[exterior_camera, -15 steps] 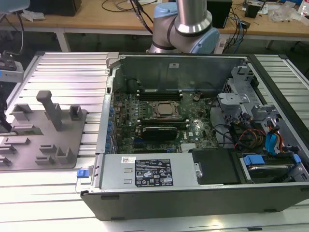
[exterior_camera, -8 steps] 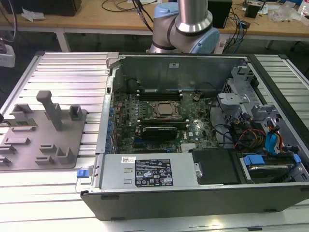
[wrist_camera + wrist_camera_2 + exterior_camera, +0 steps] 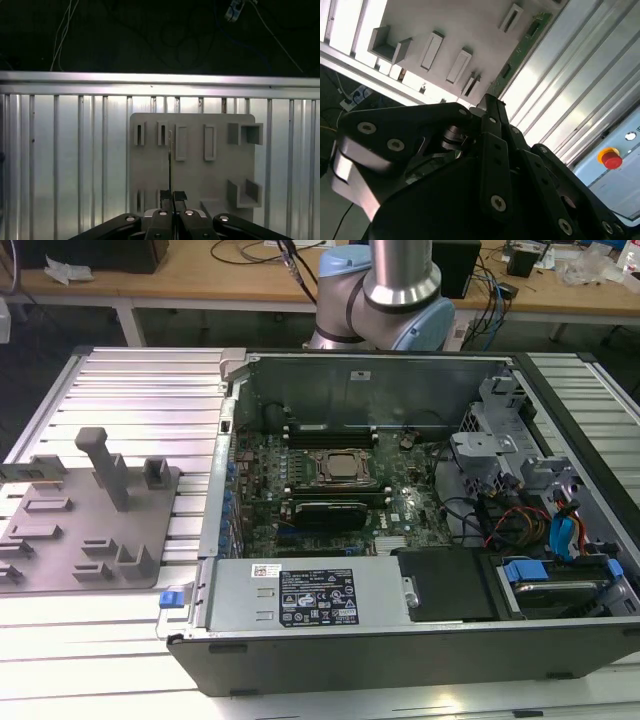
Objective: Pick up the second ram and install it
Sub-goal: 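Pick up the second ram and move it above second insertion slot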
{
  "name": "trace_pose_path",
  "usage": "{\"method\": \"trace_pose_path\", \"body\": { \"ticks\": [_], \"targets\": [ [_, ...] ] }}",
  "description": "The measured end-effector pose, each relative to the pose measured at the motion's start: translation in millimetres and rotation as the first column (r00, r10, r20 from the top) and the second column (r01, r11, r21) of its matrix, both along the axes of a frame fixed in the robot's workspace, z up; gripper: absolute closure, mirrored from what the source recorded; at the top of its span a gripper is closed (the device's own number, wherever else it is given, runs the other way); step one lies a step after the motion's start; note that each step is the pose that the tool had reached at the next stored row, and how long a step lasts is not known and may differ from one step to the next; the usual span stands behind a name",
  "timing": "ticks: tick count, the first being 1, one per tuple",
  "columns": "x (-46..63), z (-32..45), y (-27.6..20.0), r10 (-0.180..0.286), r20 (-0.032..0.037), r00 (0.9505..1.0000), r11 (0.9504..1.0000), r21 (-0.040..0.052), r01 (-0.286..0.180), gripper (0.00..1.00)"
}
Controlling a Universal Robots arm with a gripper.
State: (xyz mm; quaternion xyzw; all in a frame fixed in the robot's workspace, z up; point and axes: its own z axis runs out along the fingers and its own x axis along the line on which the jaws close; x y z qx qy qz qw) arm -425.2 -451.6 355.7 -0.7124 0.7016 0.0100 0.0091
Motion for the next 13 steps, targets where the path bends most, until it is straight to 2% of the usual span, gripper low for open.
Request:
{"method": "trace_pose_path", "body": {
  "ticks": [1,2,4,6,7,9,13],
  "targets": [
    [0.0,3.1,0.1,0.0,-0.0001,1.0,1.0,-0.0002,0.0,0.91],
    [0.0,11.9,0.3,0.0,0.0001,1.0,1.0,-0.0002,0.0,0.91],
    [0.0,24.2,0.5,0.0,0.0001,1.0,1.0,-0.0003,0.0,0.91],
    [0.0,40.3,0.7,0.0,0.0,1.0,1.0,-0.0003,0.0,0.91],
    [0.0,50.8,0.9,0.0,0.0,1.0,1.0,-0.0002,0.0,0.91],
    [0.0,55.6,1.0,0.0,0.0001,1.0,1.0,-0.0002,0.0,0.91],
    [0.0,71.8,1.7,0.0,0.0002,1.0,1.0,-0.0002,0.0,0.91]
  ]
}}
